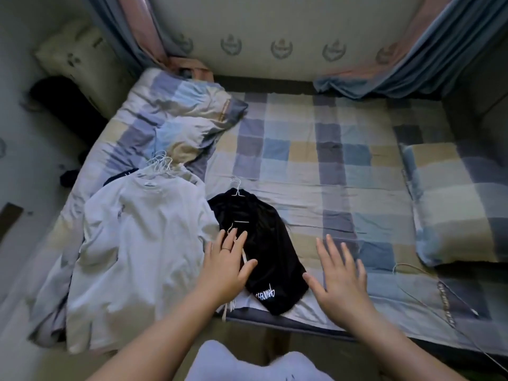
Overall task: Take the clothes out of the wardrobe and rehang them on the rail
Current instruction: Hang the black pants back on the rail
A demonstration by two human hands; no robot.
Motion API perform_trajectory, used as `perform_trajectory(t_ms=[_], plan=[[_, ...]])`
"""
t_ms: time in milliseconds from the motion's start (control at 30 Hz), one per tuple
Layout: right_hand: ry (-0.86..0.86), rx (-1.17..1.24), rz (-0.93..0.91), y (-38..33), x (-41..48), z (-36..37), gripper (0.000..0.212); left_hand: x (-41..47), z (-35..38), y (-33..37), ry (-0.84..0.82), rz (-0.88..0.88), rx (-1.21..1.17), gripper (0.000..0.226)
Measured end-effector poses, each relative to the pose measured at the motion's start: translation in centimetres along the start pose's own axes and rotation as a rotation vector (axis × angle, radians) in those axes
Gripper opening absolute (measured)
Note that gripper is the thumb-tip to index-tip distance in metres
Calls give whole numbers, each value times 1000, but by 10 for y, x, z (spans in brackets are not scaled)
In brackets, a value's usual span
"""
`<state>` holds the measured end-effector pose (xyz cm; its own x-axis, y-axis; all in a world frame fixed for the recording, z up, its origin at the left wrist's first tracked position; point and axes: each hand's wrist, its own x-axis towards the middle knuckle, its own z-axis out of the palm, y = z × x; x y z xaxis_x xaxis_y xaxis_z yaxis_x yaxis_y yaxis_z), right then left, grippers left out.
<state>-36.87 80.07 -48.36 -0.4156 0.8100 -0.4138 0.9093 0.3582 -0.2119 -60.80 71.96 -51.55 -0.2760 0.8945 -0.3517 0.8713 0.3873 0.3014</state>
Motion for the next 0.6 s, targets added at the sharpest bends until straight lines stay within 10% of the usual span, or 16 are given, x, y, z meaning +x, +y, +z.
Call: perform_trajectory(t_ms=[600], plan=[[-145,63,-63,-21,298,161,69,266,123,-126,-144,-129,-162,60]])
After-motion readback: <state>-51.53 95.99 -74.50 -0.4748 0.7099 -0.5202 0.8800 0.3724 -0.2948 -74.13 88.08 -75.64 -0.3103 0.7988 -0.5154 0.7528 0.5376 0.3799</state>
